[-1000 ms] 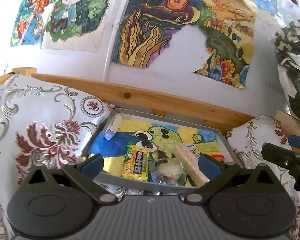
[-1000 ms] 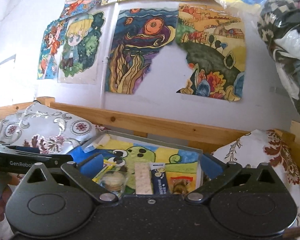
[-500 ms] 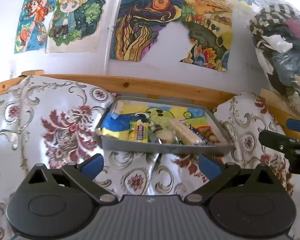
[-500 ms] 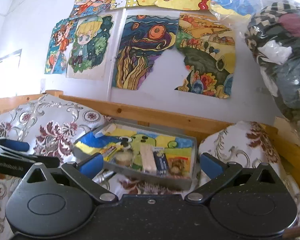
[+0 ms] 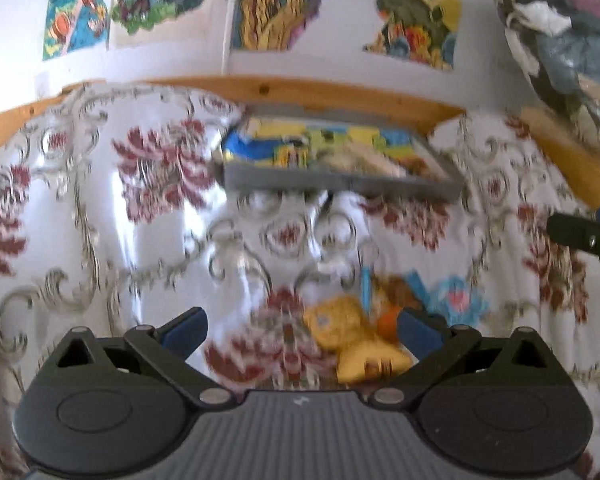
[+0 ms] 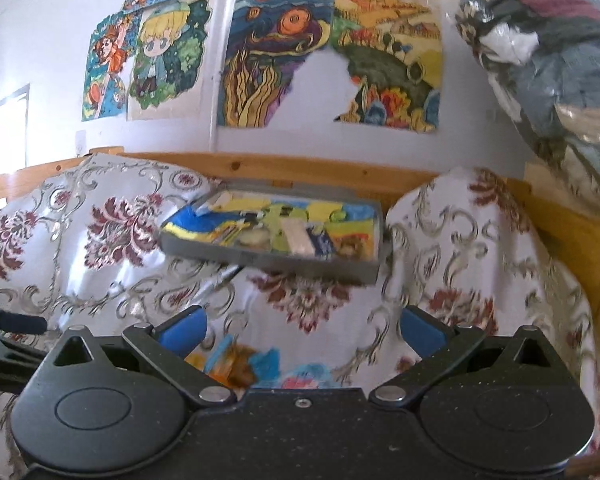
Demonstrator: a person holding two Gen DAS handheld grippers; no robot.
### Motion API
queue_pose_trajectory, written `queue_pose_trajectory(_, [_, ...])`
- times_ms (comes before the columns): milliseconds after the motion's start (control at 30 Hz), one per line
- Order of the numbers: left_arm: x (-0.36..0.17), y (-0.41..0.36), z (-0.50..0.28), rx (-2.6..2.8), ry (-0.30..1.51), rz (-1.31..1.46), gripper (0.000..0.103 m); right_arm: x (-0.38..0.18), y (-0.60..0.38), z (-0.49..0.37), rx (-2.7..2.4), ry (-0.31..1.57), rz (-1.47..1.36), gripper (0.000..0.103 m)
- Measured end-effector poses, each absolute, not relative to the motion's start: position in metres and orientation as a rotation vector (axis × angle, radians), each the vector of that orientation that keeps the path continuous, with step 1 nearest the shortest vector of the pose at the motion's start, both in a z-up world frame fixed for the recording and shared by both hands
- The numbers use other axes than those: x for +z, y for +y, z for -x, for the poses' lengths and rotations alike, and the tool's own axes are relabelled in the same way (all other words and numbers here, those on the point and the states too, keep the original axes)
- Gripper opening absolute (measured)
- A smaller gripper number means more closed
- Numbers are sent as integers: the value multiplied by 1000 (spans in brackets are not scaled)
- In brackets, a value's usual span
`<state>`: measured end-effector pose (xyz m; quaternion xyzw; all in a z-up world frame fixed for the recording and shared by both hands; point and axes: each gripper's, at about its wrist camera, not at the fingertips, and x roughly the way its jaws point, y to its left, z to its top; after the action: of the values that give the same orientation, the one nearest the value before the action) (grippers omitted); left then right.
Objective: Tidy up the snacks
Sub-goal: 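Lift both tools away from the tray and move back over the remaining snacks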
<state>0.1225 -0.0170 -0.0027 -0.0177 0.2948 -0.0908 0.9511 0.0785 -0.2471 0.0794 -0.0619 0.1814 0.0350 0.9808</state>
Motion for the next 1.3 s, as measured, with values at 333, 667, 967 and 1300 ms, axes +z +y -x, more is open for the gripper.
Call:
queue_pose_trajectory(333, [-20, -18, -117, -175, 685, 13, 103, 41, -241, -73, 129, 514, 106, 102])
queue_pose_trajectory(667, [-23, -20, -127, -147, 709, -2, 103, 24, -245, -96, 135, 548, 144, 102])
queue_pose_trajectory(967, [-27, -27, -153, -147, 767, 48, 103, 7, -250, -127, 160, 527, 266, 102])
queue_pose_trajectory(1300, [-32, -41, -183, -166, 798, 41, 103, -14, -254, -162, 185, 554, 315, 102])
